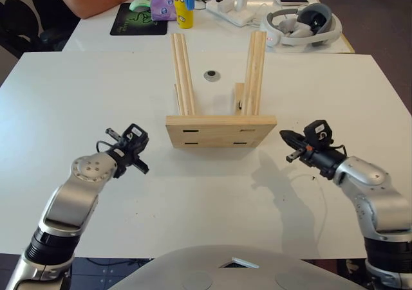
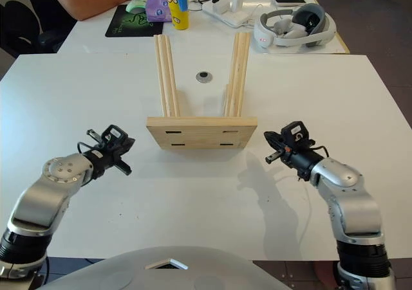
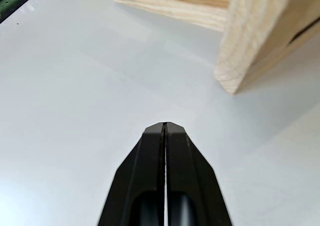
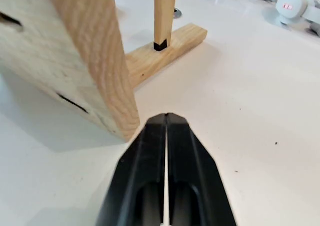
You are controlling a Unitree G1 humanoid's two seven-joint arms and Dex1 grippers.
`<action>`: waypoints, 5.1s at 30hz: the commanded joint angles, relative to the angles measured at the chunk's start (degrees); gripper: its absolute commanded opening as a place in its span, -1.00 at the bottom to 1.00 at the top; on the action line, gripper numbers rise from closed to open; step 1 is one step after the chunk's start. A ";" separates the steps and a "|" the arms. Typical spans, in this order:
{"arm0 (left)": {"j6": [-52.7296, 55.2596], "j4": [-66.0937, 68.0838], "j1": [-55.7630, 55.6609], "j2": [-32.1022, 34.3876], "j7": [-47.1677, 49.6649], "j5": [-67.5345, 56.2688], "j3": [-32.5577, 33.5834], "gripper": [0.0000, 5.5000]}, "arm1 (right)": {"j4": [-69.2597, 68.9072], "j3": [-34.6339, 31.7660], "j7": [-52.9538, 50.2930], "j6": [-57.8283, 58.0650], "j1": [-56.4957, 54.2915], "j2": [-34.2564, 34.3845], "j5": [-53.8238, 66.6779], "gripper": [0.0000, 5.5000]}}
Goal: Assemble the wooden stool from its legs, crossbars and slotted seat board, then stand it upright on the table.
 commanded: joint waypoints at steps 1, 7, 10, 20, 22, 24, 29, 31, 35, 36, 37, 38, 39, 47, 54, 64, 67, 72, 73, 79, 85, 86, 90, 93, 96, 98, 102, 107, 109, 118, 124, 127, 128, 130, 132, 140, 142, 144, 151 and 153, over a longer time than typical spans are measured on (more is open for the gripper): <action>-5.49 3.40 0.77 -4.47 3.52 2.55 -2.27 -1.00 | 5.32 3.70 -5.02 -6.80 -0.53 5.33 -4.82 -0.99; -12.19 10.76 -1.67 -8.80 7.45 6.75 -3.50 -1.00 | 11.19 6.04 -8.34 -13.55 -0.78 8.88 -9.40 -0.99; -14.19 12.85 -1.73 -9.75 7.90 8.52 -4.63 -1.00 | 12.05 5.94 -8.24 -14.75 -1.22 9.17 -9.81 -0.99; -16.82 16.66 -3.28 -12.90 6.92 10.59 -6.63 -1.00 | 12.07 6.91 -7.25 -15.35 -1.94 10.27 -9.81 -0.99; -17.17 17.15 -3.41 -13.05 6.71 10.96 -6.79 -1.00 | 12.00 7.09 -7.20 -15.36 -1.58 10.29 -9.93 -0.99; -17.40 17.36 -3.32 -13.21 6.66 11.27 -6.73 -1.00 | 12.11 7.22 -7.18 -15.34 -1.32 10.26 -10.03 -0.99; -16.83 16.18 -3.79 -14.08 5.48 10.64 -6.53 -1.00 | 9.66 7.54 -6.81 -14.03 -1.43 11.40 -8.34 -0.99; -16.08 14.60 -4.42 -14.64 5.07 9.85 -5.71 -1.00 | 7.04 7.65 -6.64 -12.41 -1.73 11.76 -7.33 -0.99; -13.62 11.07 -6.36 -15.95 3.68 8.27 -4.86 -1.00 | 1.06 7.61 -6.87 -7.30 -3.71 12.95 -4.60 -0.99; -13.00 10.36 -6.87 -16.19 3.43 8.04 -4.78 -1.00 | -0.33 7.64 -6.98 -6.00 -4.23 13.18 -4.13 -0.99; -12.46 9.67 -7.32 -16.42 3.19 7.77 -4.71 -1.00 | -1.51 7.60 -7.20 -4.84 -4.68 13.35 -3.85 -0.99; -11.54 8.63 -7.84 -16.73 3.11 7.53 -4.53 -1.00 | -2.71 7.54 -7.29 -3.55 -5.42 13.41 -3.37 -0.99; -10.60 7.57 -8.40 -17.09 3.07 7.21 -4.23 -1.00 | -3.89 7.41 -7.43 -2.22 -6.15 13.47 -2.91 -0.99; -6.10 3.44 -12.21 -18.79 2.63 5.37 -2.95 -1.00 | -6.20 6.56 -7.43 3.15 -9.21 13.83 -1.57 -0.99; -0.54 -1.34 -20.08 -20.21 2.33 2.82 1.04 -1.00 | -10.60 3.23 -8.01 8.49 -16.05 13.54 0.77 -0.99; 6.62 -4.75 -28.81 -20.90 2.33 0.05 5.36 -1.00 | -14.34 -0.47 -7.87 15.19 -24.96 12.36 4.13 -0.99; 8.04 -5.24 -30.81 -21.03 2.38 -0.67 6.38 -1.00 | -14.45 -0.93 -7.57 15.78 -25.61 12.00 4.42 -0.99; 9.90 -5.18 -34.86 -20.70 2.17 -1.62 8.66 -1.00 | -13.44 -1.97 -7.15 15.88 -28.24 10.58 5.07 -0.99; 10.10 -5.10 -35.14 -20.70 2.14 -1.82 8.91 -1.00 | -13.00 -2.10 -7.08 15.73 -28.71 10.23 5.11 -0.99; 10.21 -3.77 -35.62 -18.89 2.61 -2.56 8.76 -1.00 | -10.42 -1.63 -6.65 14.63 -28.43 8.61 4.51 -0.99; 6.90 -3.89 -30.83 -16.77 2.75 -2.82 7.49 -1.00 | -8.33 -0.06 -7.53 11.38 -22.29 5.92 0.92 -0.99; 4.84 -3.95 -30.68 -17.34 3.38 -2.68 7.70 -1.00 | -7.80 -0.65 -8.08 10.65 -22.03 5.96 0.48 -0.99; -9.42 -3.66 -31.26 -19.84 8.54 -0.12 10.90 -1.00 | -4.60 -3.52 -9.89 3.48 -22.69 7.95 -0.36 -0.99; -19.04 -1.76 -32.75 -18.86 13.85 3.59 15.42 -1.00 | -2.94 -5.13 -11.14 -2.36 -23.46 10.24 0.26 -0.99; -26.01 5.33 -32.86 -16.71 16.82 6.26 19.34 -1.00 | -0.25 -5.93 -13.11 -5.60 -24.91 12.39 0.47 -0.99; -28.75 13.30 -33.03 -16.07 17.15 5.86 21.17 -1.00 | 3.05 -6.40 -15.69 -6.44 -27.03 14.10 0.03 -0.99; -33.84 30.10 -36.32 -16.01 19.63 2.97 26.47 -1.00 | 12.26 -6.61 -22.64 -6.96 -33.22 14.74 -4.46 -0.99; -38.65 40.61 -38.59 -16.12 21.58 5.75 23.98 -1.00 | 17.72 -9.41 -24.44 -6.58 -36.98 15.74 -2.16 -0.99; -41.07 42.00 -38.46 -17.59 23.54 7.21 22.53 -1.00 | 19.33 -9.69 -24.25 -7.53 -38.00 16.40 -1.42 -0.99; -43.82 45.83 -38.73 -19.15 23.48 6.13 21.32 -1.00 | 23.95 -7.37 -23.96 -11.47 -39.75 17.58 -2.86 -0.99; -42.10 45.29 -36.74 -19.56 20.24 5.18 19.48 -1.00 | 25.09 -7.58 -23.62 -11.90 -40.24 17.08 -2.82 -0.99; -41.20 41.86 -35.18 -21.14 18.41 4.26 17.69 -1.00 | 26.01 -7.40 -23.32 -11.81 -40.30 17.12 -2.93 -0.99; -40.65 40.75 -34.70 -21.78 18.01 3.90 17.09 -1.00 | 26.23 -7.34 -23.27 -11.81 -40.38 17.14 -2.97 -0.99; -39.40 38.66 -33.52 -22.99 17.59 4.02 15.44 -1.00 | 26.61 -7.23 -23.14 -11.71 -40.46 17.07 -3.02 -0.99; -38.32 37.13 -32.43 -24.16 17.44 3.77 14.62 -1.00 | 26.92 -7.23 -23.03 -11.73 -40.53 16.97 -3.05 -0.99; -35.86 33.21 -29.48 -26.89 18.73 5.06 12.31 -1.00 | 27.68 -7.29 -22.87 -12.66 -40.44 16.04 -4.05 -0.99; -37.11 34.11 -29.99 -25.55 21.16 6.53 14.22 -1.00 | 27.99 -7.69 -23.27 -13.21 -40.25 15.63 -4.67 -0.99; -38.14 36.03 -30.71 -24.00 24.22 8.08 16.46 -1.00 | 28.92 -7.55 -23.32 -13.41 -39.74 15.22 -5.39 -0.99; -39.96 38.11 -32.65 -20.55 30.29 8.71 22.53 -1.00 | 28.65 -5.79 -20.26 -12.34 -35.62 15.19 -5.42 -0.99; -40.27 39.52 -34.00 -19.66 29.81 9.44 21.79 -1.00 | 27.44 -5.03 -19.16 -10.38 -33.62 15.25 -4.91 -0.99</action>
